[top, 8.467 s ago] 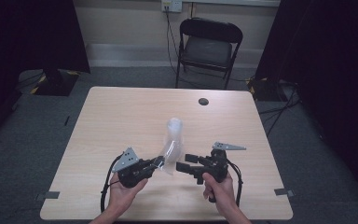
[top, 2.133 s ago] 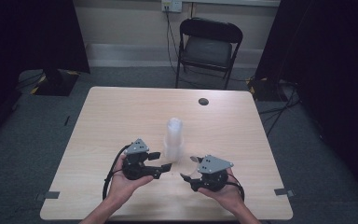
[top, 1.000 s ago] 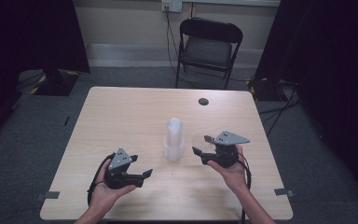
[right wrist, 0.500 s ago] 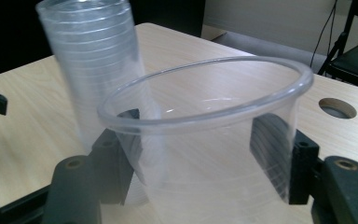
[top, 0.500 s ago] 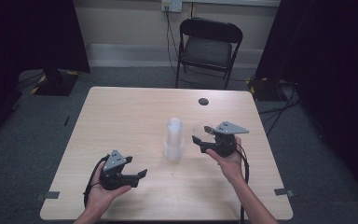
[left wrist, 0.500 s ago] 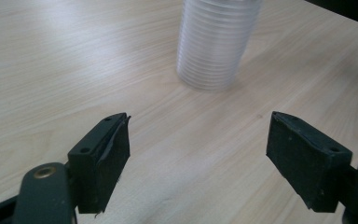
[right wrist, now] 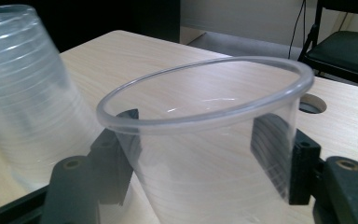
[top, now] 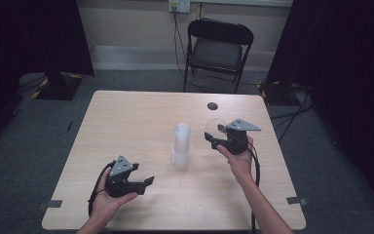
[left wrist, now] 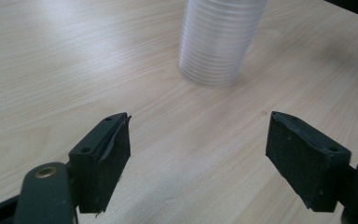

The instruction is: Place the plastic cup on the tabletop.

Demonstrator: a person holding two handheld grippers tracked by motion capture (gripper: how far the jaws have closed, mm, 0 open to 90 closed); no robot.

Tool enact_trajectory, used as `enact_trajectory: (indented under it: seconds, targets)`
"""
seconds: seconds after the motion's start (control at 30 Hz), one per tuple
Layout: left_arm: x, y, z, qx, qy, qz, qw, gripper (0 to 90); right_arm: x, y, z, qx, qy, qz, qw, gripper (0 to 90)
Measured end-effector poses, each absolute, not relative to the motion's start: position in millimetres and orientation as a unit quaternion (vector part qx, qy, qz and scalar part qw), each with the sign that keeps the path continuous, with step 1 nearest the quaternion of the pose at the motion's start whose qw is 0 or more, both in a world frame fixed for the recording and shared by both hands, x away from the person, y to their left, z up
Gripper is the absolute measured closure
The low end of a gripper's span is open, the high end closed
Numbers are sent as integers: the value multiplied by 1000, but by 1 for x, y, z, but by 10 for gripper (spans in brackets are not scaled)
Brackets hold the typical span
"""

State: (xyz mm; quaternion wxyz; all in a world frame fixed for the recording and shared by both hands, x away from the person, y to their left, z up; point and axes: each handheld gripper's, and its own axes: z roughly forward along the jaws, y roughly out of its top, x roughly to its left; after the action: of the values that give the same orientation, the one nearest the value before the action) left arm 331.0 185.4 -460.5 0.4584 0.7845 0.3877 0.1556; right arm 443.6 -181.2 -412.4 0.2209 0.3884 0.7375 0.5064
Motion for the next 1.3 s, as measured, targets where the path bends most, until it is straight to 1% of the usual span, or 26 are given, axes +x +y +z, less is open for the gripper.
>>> enact_trajectory:
  seconds: [0.53,0.77,1.3]
  targets:
    - [324,185,-462,787,382,153,460,220,469,-176,-435,429,723,496,218,320]
    - [325,185,-464,791,383,150,454,220,482,-175,-453,442,724,486,209,309]
    - [326,185,-466,791,383,147,454,220,487,-172,-469,445,732,476,199,273]
